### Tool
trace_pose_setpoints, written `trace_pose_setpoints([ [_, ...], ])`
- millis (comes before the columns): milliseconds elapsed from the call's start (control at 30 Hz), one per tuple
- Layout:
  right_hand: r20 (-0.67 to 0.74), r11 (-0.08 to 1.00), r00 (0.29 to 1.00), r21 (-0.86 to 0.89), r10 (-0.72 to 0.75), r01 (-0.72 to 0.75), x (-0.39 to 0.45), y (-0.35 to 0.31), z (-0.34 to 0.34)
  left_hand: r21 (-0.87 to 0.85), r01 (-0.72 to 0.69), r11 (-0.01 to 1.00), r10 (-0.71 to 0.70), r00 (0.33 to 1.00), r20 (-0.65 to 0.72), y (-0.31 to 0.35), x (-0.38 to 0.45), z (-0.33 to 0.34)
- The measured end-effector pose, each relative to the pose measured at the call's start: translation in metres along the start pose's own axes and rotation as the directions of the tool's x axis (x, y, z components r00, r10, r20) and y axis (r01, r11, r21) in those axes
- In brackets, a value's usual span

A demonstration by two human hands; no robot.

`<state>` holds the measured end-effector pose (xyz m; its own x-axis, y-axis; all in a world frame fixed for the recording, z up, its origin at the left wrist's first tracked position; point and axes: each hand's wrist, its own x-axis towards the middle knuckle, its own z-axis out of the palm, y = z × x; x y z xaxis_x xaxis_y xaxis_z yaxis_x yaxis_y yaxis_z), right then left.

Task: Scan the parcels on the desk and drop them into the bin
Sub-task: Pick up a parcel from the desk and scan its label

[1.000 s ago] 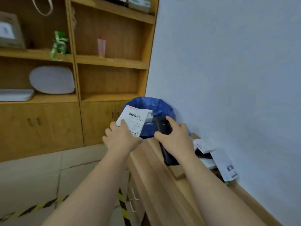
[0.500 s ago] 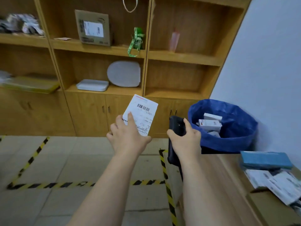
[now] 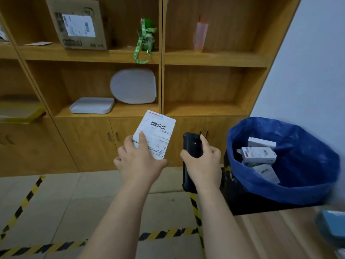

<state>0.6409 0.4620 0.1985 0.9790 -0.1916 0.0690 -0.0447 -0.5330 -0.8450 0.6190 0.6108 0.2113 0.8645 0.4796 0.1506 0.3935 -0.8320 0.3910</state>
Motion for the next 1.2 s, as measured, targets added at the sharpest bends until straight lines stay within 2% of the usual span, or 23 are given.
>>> trace_pose_setpoints([
  [200, -0.036, 0.999, 0.999, -0.049, -0.025, 0.023, 0.109, -0.002, 0.013, -0.032, -0.042, 0.999, 0.042, 0.999, 0.011, 0.06, 0.093, 0.035],
  [433, -0.094, 0.995, 0.995, -0.086, 0.041, -0.049, 0.214, 0.014, 0.021, -0.038, -0.093, 0.995, 0.095, 0.994, 0.061, 0.112, 0.186, 0.081],
  [567, -0.191, 0.99, 0.976, -0.065, 0.109, -0.123, 0.283, 0.027, 0.023, -0.079, -0.197, 0.977, 0.205, 0.971, 0.123, 0.158, 0.25, 0.114],
  [700, -0.338, 0.975, 0.92, -0.028, 0.198, -0.22, 0.348, 0.037, 0.012, -0.106, -0.352, 0.93, 0.366, 0.915, 0.169, 0.22, 0.308, 0.147],
  [800, -0.457, 0.952, 0.845, 0.02, 0.28, -0.305, 0.387, 0.046, -0.002, -0.146, -0.474, 0.868, 0.496, 0.839, 0.224, 0.272, 0.342, 0.167],
  [833, -0.515, 0.934, 0.792, 0.055, 0.33, -0.353, 0.397, 0.054, -0.012, -0.154, -0.538, 0.829, 0.56, 0.786, 0.262, 0.298, 0.349, 0.179],
  [900, -0.547, 0.915, 0.749, 0.086, 0.374, -0.394, 0.398, 0.059, -0.02, -0.174, -0.584, 0.793, 0.608, 0.737, 0.295, 0.318, 0.348, 0.187],
  [1067, -0.692, 0.806, 0.501, 0.202, 0.519, -0.556, 0.381, 0.095, -0.061, -0.302, -0.722, 0.622, 0.768, 0.489, 0.413, 0.386, 0.318, 0.231],
  [1200, -0.767, 0.728, 0.326, 0.254, 0.552, -0.637, 0.363, 0.123, -0.099, -0.389, -0.79, 0.474, 0.855, 0.306, 0.418, 0.43, 0.28, 0.256],
])
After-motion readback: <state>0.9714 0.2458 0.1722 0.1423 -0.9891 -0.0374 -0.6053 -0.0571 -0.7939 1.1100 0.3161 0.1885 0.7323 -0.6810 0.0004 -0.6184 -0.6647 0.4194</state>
